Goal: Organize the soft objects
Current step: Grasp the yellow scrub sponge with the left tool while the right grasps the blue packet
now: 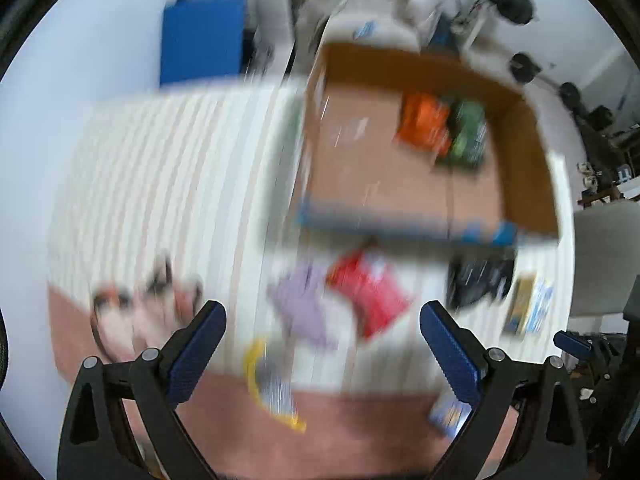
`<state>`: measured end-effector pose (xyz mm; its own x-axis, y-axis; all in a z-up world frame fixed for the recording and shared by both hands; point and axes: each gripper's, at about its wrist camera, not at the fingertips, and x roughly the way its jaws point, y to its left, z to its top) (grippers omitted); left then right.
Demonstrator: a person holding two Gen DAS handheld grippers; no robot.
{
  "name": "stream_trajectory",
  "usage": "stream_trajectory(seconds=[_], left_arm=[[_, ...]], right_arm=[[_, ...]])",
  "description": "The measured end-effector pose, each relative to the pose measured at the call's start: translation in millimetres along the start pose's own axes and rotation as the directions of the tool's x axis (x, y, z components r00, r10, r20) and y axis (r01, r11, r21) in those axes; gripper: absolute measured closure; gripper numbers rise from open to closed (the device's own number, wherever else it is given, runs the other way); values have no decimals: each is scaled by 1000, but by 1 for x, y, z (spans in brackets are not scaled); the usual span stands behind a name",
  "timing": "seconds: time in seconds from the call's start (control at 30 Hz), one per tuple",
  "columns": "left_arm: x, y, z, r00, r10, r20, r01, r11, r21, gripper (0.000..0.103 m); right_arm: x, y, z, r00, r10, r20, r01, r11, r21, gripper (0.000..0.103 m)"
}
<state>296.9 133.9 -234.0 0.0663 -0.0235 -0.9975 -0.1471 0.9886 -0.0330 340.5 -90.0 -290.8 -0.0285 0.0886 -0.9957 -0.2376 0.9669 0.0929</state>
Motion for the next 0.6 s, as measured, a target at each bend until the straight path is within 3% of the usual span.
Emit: stream_trajectory(seconds=[0.13, 0.17, 0.23, 0.33, 0.5, 0.57, 0.6], left_arm=[[51, 28, -62, 989, -2, -149, -9, 997, -77, 5], [67, 36, -75, 983, 6, -183, -23, 995, -92, 11], [87, 44, -93, 975, 13, -220, -40, 992, -117, 13], [118, 59, -107, 961, -5, -276, -43, 985, -166, 13], [147, 74, -114, 952, -7, -307, -60, 976, -208, 13], [156, 78, -113, 950, -2, -313, -67, 975, -210, 13], [161, 78, -113, 948, 3, -318, -72, 976, -205, 13]], right_arm=[[57, 2, -61, 989, -33, -142, 27, 999, -46, 0], [72, 2, -72, 984, -44, -175, 35, 998, -52, 0], [93, 2, -87, 977, -45, -208, 34, 998, -59, 0], [124, 5, -106, 965, -86, -248, 67, 994, -86, 0], [152, 8, -124, 947, -120, -299, 93, 990, -102, 0], [156, 6, -127, 946, -118, -303, 97, 992, -85, 6], [157, 5, -128, 947, -117, -299, 100, 992, -72, 19]])
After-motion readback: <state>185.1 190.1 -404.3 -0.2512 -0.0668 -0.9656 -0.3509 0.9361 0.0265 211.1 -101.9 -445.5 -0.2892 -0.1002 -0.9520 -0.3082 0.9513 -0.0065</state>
